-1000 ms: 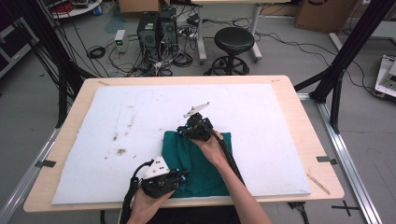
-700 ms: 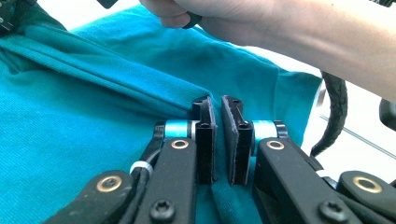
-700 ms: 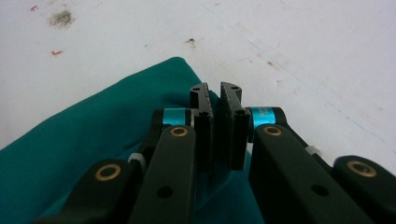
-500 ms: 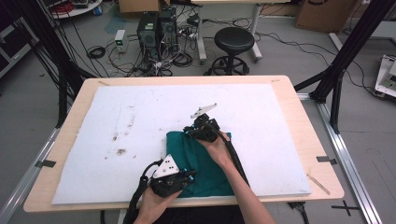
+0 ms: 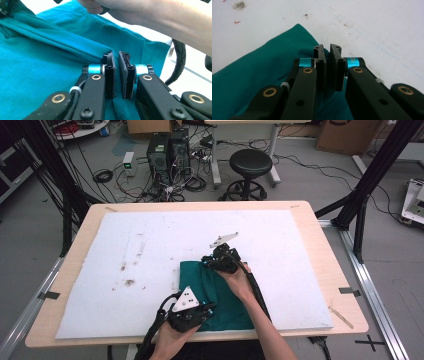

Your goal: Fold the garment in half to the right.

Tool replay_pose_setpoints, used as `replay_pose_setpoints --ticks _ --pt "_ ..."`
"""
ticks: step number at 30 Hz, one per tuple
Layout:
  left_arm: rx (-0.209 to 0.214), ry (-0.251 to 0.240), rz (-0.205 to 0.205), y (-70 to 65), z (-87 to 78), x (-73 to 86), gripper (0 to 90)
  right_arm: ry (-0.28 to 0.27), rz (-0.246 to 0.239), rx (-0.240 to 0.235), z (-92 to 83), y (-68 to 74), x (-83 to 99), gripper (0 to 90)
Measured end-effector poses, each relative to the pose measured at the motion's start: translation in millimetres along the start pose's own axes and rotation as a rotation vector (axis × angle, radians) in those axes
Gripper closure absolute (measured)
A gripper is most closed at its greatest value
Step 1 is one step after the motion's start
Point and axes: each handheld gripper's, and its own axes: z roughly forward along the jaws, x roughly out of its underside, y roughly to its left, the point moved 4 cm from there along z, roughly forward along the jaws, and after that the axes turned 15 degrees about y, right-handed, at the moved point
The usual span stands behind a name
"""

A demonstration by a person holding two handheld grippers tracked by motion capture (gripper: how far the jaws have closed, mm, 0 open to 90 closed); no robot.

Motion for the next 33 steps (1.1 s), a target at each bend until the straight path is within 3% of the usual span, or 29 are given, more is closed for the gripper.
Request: replay_pose_setpoints --ticks 6,11,33 --pt "0.000 0.002 -0.007 -5.4 4.3 -6.8 84.0 -0.005 0.012 0.003 -4.6 -2.8 4.7 85.5" --pt "0.030 -0.016 -0.037 -7.6 7.3 -11.4 84.0 -0.021 0.023 0.003 -10.0 -7.6 10.2 85.5" --pt "0.059 0.017 -0.036 -21.2 33.9 -32.1 84.0 -0.015 0.060 0.018 -25.4 -29.1 32.1 85.4"
